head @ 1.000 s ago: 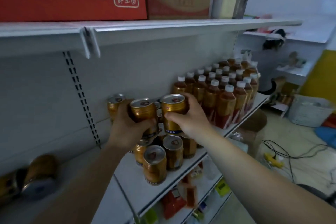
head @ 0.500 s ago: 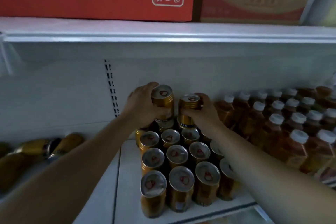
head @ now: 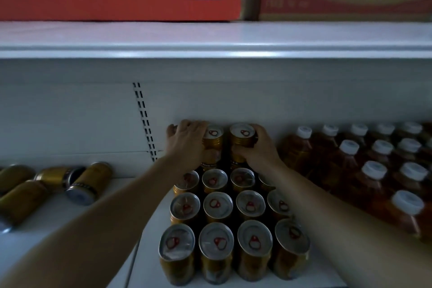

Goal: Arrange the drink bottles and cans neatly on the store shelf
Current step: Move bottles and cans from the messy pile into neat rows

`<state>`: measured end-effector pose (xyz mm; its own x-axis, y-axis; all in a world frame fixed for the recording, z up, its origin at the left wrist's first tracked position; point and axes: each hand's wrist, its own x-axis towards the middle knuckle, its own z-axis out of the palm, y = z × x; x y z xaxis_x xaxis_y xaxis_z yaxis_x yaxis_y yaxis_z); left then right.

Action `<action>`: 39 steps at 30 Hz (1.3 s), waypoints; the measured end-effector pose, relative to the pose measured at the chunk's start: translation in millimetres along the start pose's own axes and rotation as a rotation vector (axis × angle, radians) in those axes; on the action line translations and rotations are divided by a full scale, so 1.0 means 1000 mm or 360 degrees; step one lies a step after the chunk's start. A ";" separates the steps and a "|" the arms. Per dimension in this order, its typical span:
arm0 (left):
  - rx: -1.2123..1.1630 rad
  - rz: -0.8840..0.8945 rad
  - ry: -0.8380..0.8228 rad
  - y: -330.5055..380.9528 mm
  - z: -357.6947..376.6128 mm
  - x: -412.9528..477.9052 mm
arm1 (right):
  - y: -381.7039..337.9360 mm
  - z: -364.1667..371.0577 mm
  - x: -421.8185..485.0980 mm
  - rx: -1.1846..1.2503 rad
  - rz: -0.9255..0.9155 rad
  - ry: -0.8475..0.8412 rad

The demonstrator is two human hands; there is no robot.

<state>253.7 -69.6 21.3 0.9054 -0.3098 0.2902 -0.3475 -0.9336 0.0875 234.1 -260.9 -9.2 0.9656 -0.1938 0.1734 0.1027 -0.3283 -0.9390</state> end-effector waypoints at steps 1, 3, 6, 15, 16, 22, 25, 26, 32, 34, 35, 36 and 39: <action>0.0058 0.0022 -0.0018 0.000 -0.001 0.000 | 0.003 0.001 0.000 -0.0020 -0.0017 0.0000; 0.0154 0.0050 -0.0069 -0.005 -0.001 -0.001 | 0.008 0.001 -0.003 -0.0085 -0.0054 -0.0015; 0.0201 0.0028 -0.0102 -0.008 0.001 0.000 | 0.009 -0.001 -0.004 -0.0210 -0.0107 -0.0056; -0.0062 -0.0162 -0.0001 -0.004 0.001 0.000 | -0.006 -0.005 0.002 -0.0660 -0.0051 -0.0158; -0.0033 -0.0186 -0.0037 -0.003 0.000 -0.001 | -0.011 -0.007 0.004 -0.0783 -0.0046 -0.0189; -0.0142 -0.0272 -0.0044 -0.007 -0.017 -0.011 | -0.047 -0.011 0.004 -0.1380 -0.0358 -0.0267; -0.0312 -0.0390 -0.0078 -0.030 -0.028 -0.034 | -0.065 0.003 0.000 -0.1434 -0.0470 -0.0375; -0.0341 -0.0416 -0.0088 -0.039 -0.030 -0.044 | -0.071 0.010 -0.003 -0.1427 -0.0484 -0.0397; -0.0226 -0.0494 -0.0280 -0.113 -0.048 -0.116 | -0.113 0.084 -0.030 -0.1496 -0.0592 -0.0613; -0.0190 -0.0475 -0.0288 -0.140 -0.057 -0.146 | -0.127 0.123 -0.042 -0.1537 -0.0628 -0.0688; -0.0194 -0.0493 -0.0278 -0.155 -0.062 -0.163 | -0.134 0.144 -0.049 -0.1543 -0.0640 -0.0720; -0.0199 -0.0525 -0.0251 -0.170 -0.066 -0.180 | -0.141 0.166 -0.057 -0.1538 -0.0645 -0.0749; -0.0211 -0.0605 -0.0232 -0.224 -0.075 -0.230 | -0.157 0.235 -0.086 -0.1462 -0.0620 -0.0833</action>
<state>105.4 223.7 6.2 0.9968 0.0210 0.0768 -0.0019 -0.9580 0.2866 191.2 24.3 54.0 0.9096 0.4114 0.0581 0.4130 -0.8797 -0.2359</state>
